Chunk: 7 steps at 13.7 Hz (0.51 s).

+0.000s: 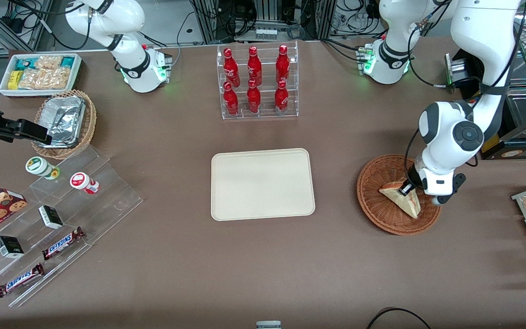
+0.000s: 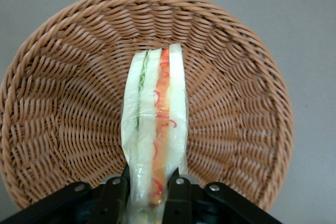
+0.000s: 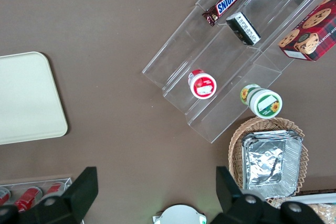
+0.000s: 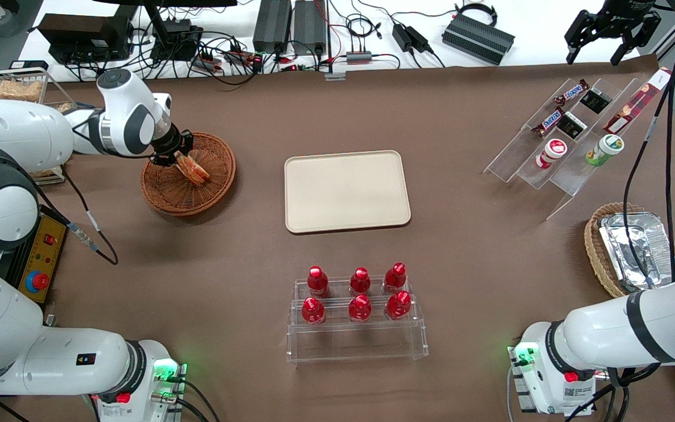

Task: Place sandwich from basket to tray
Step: 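Lift the sandwich and carry it with the left gripper over the cream tray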

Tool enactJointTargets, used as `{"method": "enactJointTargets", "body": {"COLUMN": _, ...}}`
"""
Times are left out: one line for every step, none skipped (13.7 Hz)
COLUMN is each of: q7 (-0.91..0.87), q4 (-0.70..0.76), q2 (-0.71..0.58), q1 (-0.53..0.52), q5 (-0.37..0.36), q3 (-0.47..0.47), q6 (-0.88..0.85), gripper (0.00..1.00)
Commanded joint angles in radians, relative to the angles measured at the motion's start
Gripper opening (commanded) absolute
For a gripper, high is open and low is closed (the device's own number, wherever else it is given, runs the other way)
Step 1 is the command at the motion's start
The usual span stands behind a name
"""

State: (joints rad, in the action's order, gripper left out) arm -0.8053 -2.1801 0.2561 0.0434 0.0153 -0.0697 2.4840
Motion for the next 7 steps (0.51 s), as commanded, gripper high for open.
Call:
{"method": "enactJointTargets", "body": {"q7": 0.052, "q4": 0.074, "q2": -0.023, "q1": 0.009, "q5": -0.012, "q3": -0.03, "q6": -0.085, "gripper": 0.0}}
{"method": "enactJointTargets", "body": {"q7": 0.063, "q4": 0.107, "q2": -0.026, "q1": 0.009, "q5": -0.021, "q3": -0.042, "q6": -0.129, "gripper": 0.0}}
{"method": "enactJointTargets", "body": {"q7": 0.074, "q4": 0.17, "q2": -0.026, "q1": 0.01, "q5": -0.059, "q3": -0.048, "q6": -0.222, "gripper": 0.0}}
{"method": "enactJointTargets", "body": {"q7": 0.099, "q4": 0.236, "q2": -0.026, "q1": 0.009, "q5": -0.107, "q3": -0.056, "q6": -0.329, "gripper": 0.0}}
{"method": "enactJointTargets", "body": {"q7": 0.112, "q4": 0.297, "q2": -0.024, "q1": 0.009, "q5": -0.119, "q3": -0.061, "q6": -0.403, "gripper": 0.0}}
{"method": "enactJointTargets", "body": {"q7": 0.113, "q4": 0.351, "q2": -0.023, "q1": 0.009, "q5": -0.12, "q3": -0.08, "q6": -0.451, "gripper": 0.0}}
{"method": "enactJointTargets", "body": {"q7": 0.113, "q4": 0.388, "q2": -0.021, "q1": 0.009, "q5": -0.12, "q3": -0.108, "q6": -0.483, "gripper": 0.0}}
